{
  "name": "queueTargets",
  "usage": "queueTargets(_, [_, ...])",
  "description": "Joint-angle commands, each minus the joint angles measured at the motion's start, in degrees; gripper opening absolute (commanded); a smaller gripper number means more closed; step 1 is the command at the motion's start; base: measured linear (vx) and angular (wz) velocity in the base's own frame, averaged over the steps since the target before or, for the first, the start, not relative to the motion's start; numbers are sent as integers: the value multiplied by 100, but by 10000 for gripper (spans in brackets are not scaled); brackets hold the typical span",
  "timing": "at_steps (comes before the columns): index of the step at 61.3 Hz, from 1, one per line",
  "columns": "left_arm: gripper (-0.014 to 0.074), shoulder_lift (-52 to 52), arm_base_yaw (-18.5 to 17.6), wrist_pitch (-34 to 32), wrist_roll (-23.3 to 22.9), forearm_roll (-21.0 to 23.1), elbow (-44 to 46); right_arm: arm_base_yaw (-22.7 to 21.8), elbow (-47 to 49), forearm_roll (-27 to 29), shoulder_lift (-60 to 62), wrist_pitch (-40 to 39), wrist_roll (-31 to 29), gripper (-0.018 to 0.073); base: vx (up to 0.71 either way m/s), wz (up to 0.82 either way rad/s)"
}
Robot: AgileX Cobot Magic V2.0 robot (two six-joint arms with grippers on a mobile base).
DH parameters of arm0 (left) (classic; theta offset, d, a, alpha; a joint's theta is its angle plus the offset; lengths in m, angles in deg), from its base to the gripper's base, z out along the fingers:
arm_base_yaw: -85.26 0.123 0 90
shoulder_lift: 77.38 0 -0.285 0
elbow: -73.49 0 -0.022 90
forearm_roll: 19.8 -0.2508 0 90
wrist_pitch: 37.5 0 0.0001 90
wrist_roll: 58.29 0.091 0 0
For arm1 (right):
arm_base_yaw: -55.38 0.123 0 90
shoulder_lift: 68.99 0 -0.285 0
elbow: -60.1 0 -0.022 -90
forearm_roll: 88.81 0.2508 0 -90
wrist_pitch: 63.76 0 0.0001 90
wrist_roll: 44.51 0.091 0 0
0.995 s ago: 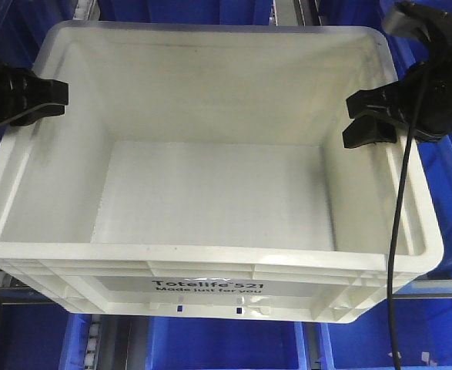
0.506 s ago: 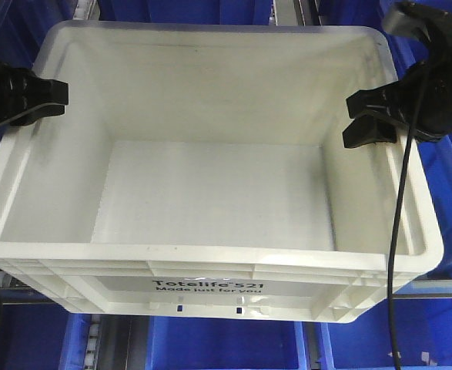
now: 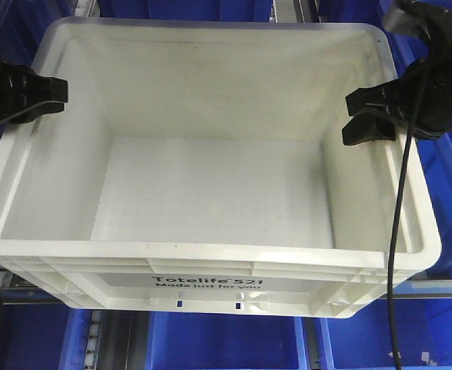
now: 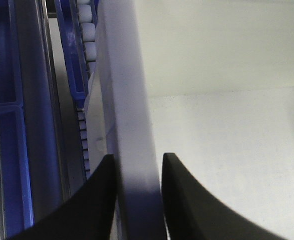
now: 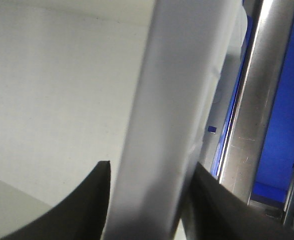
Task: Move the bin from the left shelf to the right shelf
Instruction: 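Push the held tote forward onto the roller shelf with both grippers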
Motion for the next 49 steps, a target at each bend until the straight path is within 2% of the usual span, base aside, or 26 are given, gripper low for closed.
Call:
queueTargets(1, [-5, 243, -34, -704, 130, 169, 247, -19, 234, 278, 228, -413, -190, -4, 0, 0])
queueTargets(34, [-1, 33, -34, -908, 143, 150, 247, -19, 234, 279, 228, -1335, -490, -4, 0, 0])
queueTargets(49, [-1, -133, -34, -947, 149, -52, 247, -19, 234, 451, 228, -1615, -735, -4, 0, 0])
